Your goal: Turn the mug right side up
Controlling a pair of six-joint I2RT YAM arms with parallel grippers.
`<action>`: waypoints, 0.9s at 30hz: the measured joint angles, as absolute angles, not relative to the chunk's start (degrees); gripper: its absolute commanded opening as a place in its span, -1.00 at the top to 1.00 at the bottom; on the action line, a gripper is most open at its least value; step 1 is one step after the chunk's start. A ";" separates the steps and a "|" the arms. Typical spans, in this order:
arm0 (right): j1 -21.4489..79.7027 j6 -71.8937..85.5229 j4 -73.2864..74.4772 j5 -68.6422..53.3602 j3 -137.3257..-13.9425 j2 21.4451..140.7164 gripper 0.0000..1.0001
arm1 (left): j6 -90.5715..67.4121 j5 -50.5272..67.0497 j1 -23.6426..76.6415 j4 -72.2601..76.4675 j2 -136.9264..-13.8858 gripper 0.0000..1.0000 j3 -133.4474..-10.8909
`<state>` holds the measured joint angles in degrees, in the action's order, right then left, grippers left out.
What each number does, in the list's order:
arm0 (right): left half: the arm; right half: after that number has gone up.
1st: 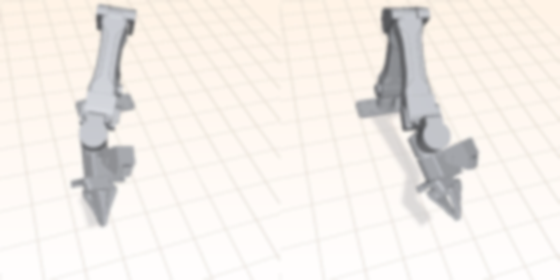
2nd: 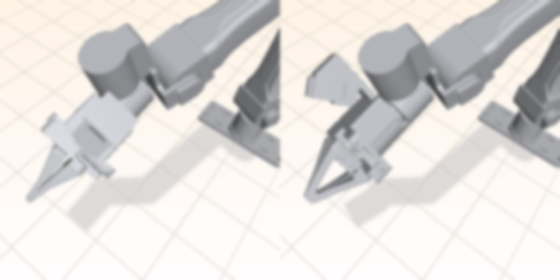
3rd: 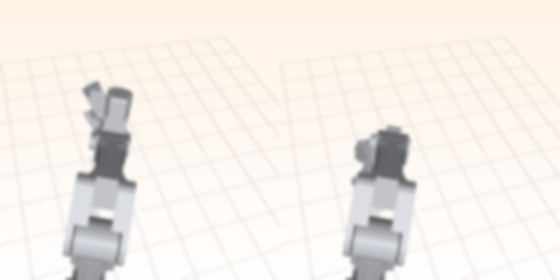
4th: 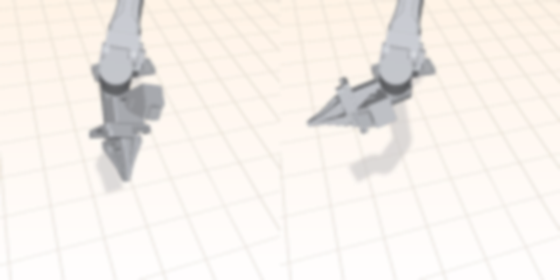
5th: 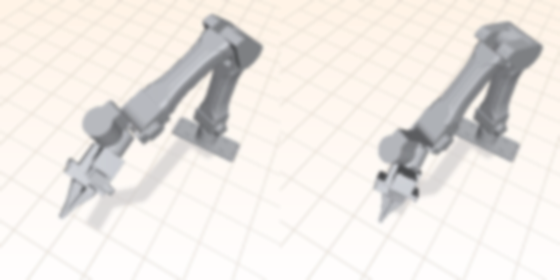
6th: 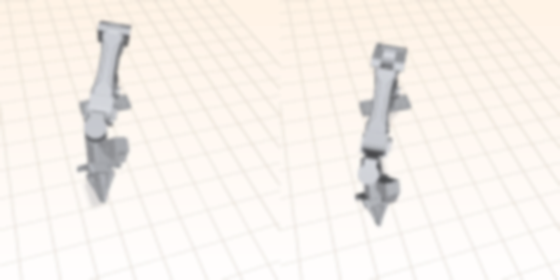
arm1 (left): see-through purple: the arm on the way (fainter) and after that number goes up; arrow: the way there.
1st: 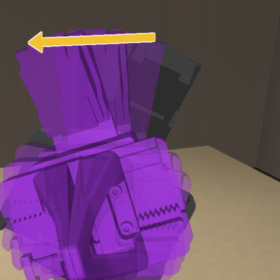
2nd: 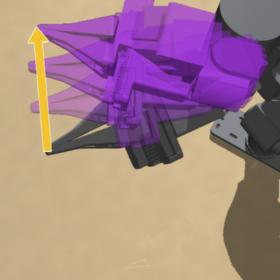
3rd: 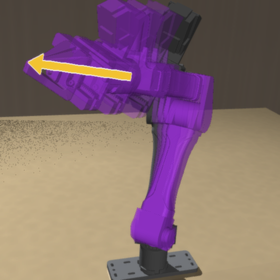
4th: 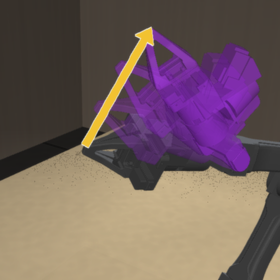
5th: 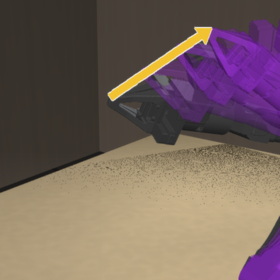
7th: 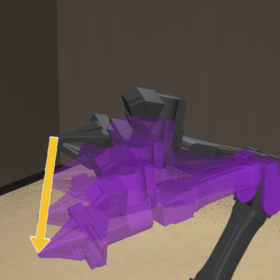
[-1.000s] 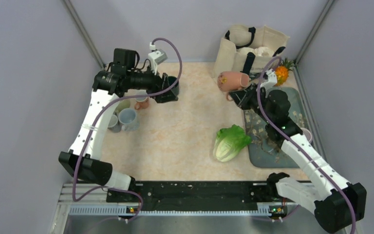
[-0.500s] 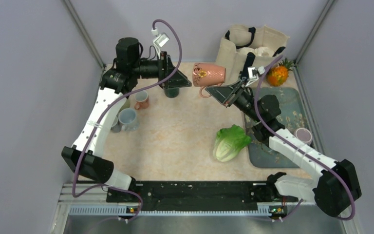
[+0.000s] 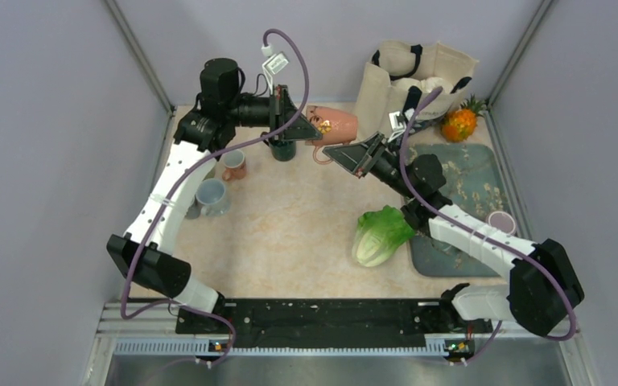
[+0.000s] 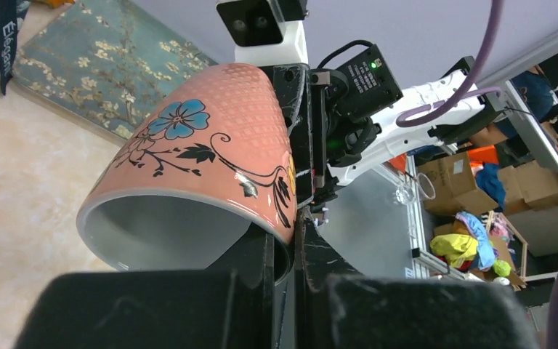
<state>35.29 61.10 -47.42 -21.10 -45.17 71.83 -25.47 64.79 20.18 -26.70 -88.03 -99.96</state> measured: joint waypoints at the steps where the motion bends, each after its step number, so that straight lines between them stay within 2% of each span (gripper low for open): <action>1: 35.38 61.76 -47.64 -21.21 -45.17 72.47 1.00 | -25.39 65.25 20.43 -25.52 -87.88 1.00 -99.96; 2: 35.42 62.24 -48.01 -21.23 -45.19 72.86 0.88 | -25.34 65.17 20.51 -25.21 -87.77 1.00 -99.92; 3: 35.42 62.35 -48.01 -21.21 -45.39 73.01 0.61 | -25.36 65.14 20.49 -25.04 -87.77 1.00 -99.83; 4: 35.40 62.26 -47.86 -21.17 -45.54 73.10 0.13 | -25.19 65.10 20.27 -25.08 -87.77 1.00 -99.70; 5: 35.42 62.08 -46.76 -21.10 -45.82 73.21 -0.11 | -24.34 64.69 20.21 -25.58 -87.77 1.00 -99.66; 7: 35.53 60.47 -44.10 -20.97 -46.44 73.23 -0.46 | -21.56 61.80 20.21 -28.08 -87.61 1.00 -99.66; 11: 36.12 53.06 -32.36 -18.61 -48.64 72.51 -0.92 | -11.31 49.43 20.25 -38.20 -87.55 1.00 -99.63; 12: 36.16 51.09 -28.82 -17.56 -48.84 72.07 -0.97 | -9.02 46.06 20.14 -39.79 -87.48 1.00 -99.33; 20: 36.23 38.79 -4.80 -10.52 -49.71 69.54 -0.98 | 10.02 20.75 19.22 -52.56 -87.48 1.00 -90.45; 27: 36.23 30.28 11.18 -1.89 -53.78 66.76 -0.98 | 21.98 4.05 19.22 -60.95 -98.00 1.00 -86.24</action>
